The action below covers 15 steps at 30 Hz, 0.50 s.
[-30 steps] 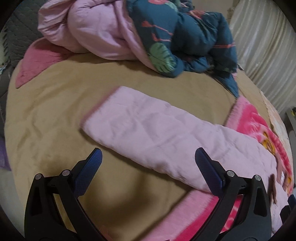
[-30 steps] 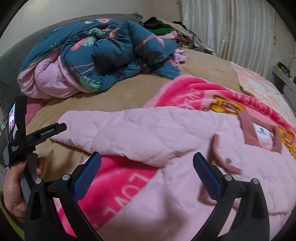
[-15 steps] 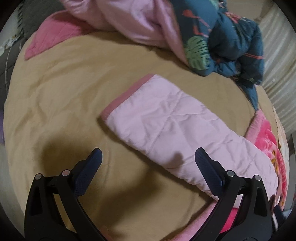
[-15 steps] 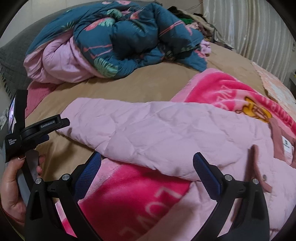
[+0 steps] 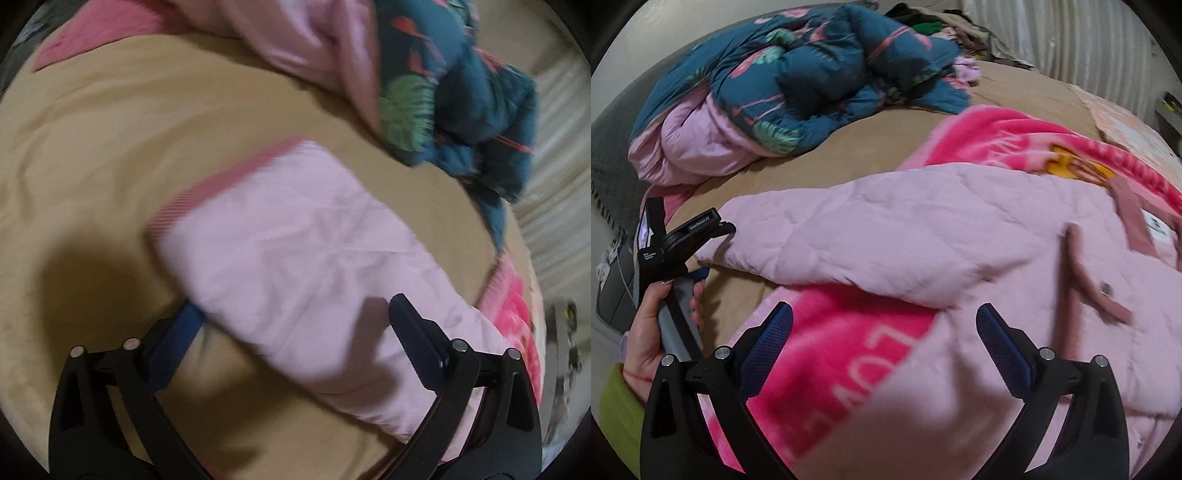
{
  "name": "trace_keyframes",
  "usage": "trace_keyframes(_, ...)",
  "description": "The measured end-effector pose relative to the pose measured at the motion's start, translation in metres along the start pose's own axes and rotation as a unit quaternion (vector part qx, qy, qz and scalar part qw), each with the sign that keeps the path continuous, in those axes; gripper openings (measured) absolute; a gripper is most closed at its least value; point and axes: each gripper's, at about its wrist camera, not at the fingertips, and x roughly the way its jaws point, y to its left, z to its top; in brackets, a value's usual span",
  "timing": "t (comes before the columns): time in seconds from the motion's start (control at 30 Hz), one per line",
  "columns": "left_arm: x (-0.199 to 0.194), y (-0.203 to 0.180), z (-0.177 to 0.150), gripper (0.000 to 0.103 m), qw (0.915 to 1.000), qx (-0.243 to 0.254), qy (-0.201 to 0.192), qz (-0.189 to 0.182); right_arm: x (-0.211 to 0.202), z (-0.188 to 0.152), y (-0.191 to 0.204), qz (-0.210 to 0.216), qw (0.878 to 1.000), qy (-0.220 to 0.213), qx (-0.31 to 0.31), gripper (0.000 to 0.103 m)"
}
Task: Fold large clothes
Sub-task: 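Move the left tool over the other sleeve toward its cuff, then grasp the other sleeve cuff with the left tool and lift it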
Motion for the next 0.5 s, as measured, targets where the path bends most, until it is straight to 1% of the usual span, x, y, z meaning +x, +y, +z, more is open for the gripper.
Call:
trace_keyframes(0.03,0.000,-0.005,-0.001,0.055,0.9999,0.011,-0.002,0.006,-0.009,-0.005,-0.008,-0.002,1.000,-0.005,0.009,0.099)
trace_keyframes(0.07,-0.002,-0.011,-0.003,0.044,0.9995,0.025,-0.008,0.020,-0.016,-0.008,-0.014,-0.002,1.000,-0.008,0.015,0.099)
trace_keyframes(0.1,-0.004,-0.014,-0.004,0.029,0.9993,0.031,-0.013,0.019,-0.024,-0.013,-0.022,-0.003,1.000,-0.014,0.024,0.099)
trace_keyframes(0.13,-0.007,-0.016,-0.004,0.019,0.9993,0.032,-0.017,0.010,-0.033,-0.018,-0.030,-0.006,0.999,-0.019,0.033,0.099)
trace_keyframes(0.17,-0.013,-0.018,-0.003,0.016,0.9991,0.033,-0.026,-0.001,-0.038,-0.022,-0.035,-0.010,0.999,-0.023,0.038,0.099)
trace_keyframes(0.2,-0.018,-0.019,-0.002,0.015,0.9988,0.034,-0.033,-0.012,-0.045,-0.027,-0.042,-0.015,0.999,-0.028,0.044,0.099)
trace_keyframes(0.27,-0.034,-0.025,0.002,0.014,0.9966,0.037,-0.051,-0.053,-0.056,-0.036,-0.056,-0.026,0.998,-0.033,0.056,0.099)
trace_keyframes(0.37,-0.053,-0.035,0.003,0.013,0.9937,0.042,-0.062,-0.084,-0.069,-0.050,-0.078,-0.041,0.995,-0.035,0.079,0.099)
trace_keyframes(0.43,-0.072,-0.052,0.000,0.013,0.9894,0.070,-0.074,-0.103,-0.078,-0.058,-0.090,-0.048,0.994,-0.039,0.094,0.099)
trace_keyframes(0.47,-0.075,-0.062,-0.002,0.013,0.9874,0.085,-0.076,-0.110,-0.084,-0.064,-0.098,-0.051,0.992,-0.043,0.103,0.099)
trace_keyframes(0.5,-0.084,-0.075,-0.007,0.013,0.9833,0.111,-0.080,-0.119,-0.088,-0.067,-0.102,-0.054,0.992,-0.047,0.108,0.099)
